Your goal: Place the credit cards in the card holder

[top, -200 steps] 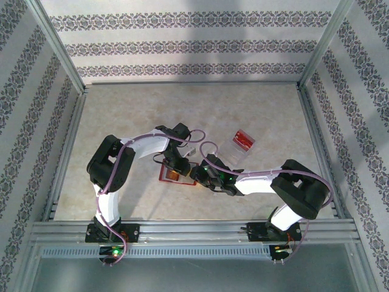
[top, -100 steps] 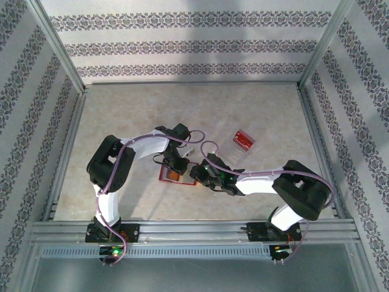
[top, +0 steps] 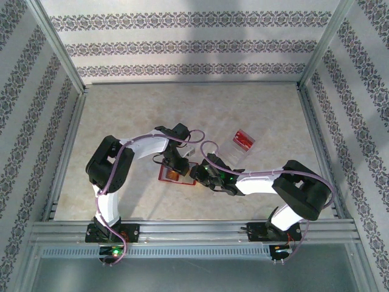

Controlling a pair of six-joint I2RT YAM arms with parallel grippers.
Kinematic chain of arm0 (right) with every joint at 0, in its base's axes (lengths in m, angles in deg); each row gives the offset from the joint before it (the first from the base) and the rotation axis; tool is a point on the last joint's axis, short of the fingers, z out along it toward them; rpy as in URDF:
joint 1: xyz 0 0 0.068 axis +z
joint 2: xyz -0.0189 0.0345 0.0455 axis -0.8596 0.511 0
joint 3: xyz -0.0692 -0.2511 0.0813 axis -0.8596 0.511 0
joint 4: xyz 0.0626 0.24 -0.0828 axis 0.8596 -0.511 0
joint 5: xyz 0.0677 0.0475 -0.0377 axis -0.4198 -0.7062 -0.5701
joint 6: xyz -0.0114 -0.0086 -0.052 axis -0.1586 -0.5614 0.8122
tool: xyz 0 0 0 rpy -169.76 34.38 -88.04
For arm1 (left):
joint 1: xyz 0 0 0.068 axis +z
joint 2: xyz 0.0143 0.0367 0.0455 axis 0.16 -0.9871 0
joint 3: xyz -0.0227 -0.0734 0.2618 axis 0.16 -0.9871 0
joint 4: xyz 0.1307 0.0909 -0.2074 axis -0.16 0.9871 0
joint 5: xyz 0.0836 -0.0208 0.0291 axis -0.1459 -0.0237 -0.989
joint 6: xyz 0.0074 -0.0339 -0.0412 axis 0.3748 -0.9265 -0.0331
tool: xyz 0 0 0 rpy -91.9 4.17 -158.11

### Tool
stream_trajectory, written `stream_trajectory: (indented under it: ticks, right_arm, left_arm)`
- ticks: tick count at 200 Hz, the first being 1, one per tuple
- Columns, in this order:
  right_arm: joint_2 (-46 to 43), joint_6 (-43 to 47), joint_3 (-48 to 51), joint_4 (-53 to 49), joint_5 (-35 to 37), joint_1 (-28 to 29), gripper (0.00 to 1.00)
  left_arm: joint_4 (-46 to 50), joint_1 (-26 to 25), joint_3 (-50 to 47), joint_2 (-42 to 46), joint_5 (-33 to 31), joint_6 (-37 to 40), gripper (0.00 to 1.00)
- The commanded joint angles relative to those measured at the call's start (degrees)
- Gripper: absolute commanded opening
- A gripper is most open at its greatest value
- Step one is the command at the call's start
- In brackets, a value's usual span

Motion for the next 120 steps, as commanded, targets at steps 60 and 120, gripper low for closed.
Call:
stream_trajectory:
  ticks: [60, 120]
  right_arm:
    - [1.12, -0.66, 0.34, 1.63, -0.6, -0.43, 0.33]
    - [0.39, -0.46, 0.58, 1.72, -0.32, -0.43, 0.33]
  left_arm:
    - [1.59, -0.93, -1.41, -3.89, -2.72, -2.39, 0.42]
    - [0.16, -1.0, -3.98, -5.53, -5.34, -2.85, 0.29]
